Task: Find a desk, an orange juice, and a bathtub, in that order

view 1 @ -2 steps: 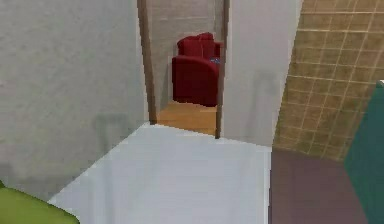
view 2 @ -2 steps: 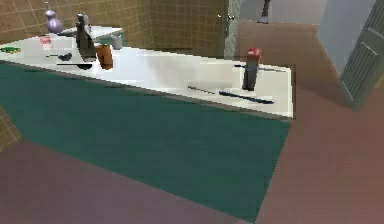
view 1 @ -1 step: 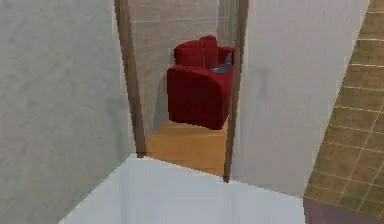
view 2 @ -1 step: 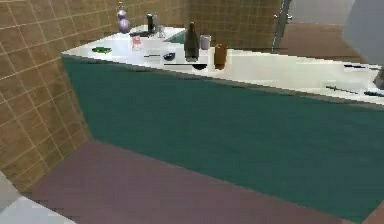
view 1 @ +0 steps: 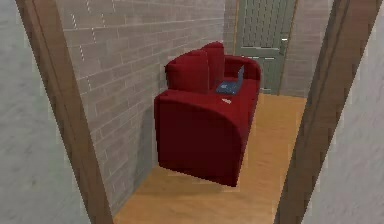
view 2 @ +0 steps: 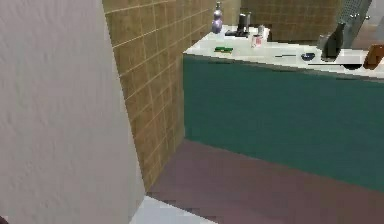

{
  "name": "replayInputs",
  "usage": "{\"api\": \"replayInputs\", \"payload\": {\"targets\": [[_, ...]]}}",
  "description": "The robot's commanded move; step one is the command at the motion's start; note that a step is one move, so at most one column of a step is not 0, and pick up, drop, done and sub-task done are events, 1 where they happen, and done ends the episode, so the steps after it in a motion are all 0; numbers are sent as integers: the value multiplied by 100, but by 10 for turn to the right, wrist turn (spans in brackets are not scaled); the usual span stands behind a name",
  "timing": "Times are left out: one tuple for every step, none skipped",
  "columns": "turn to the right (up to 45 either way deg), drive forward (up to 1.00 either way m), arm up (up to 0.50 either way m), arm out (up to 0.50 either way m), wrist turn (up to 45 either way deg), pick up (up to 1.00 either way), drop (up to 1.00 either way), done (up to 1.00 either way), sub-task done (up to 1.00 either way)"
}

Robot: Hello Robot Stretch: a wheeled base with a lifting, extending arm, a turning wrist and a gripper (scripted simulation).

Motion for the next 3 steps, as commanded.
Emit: {"api": "replayInputs", "payload": {"targets": [[-270,0,0,0,0,0,0,0,0],[0,45,0,0,0,0,0,0,0],[450,0,0,0,0,0,0,0,0]]}}
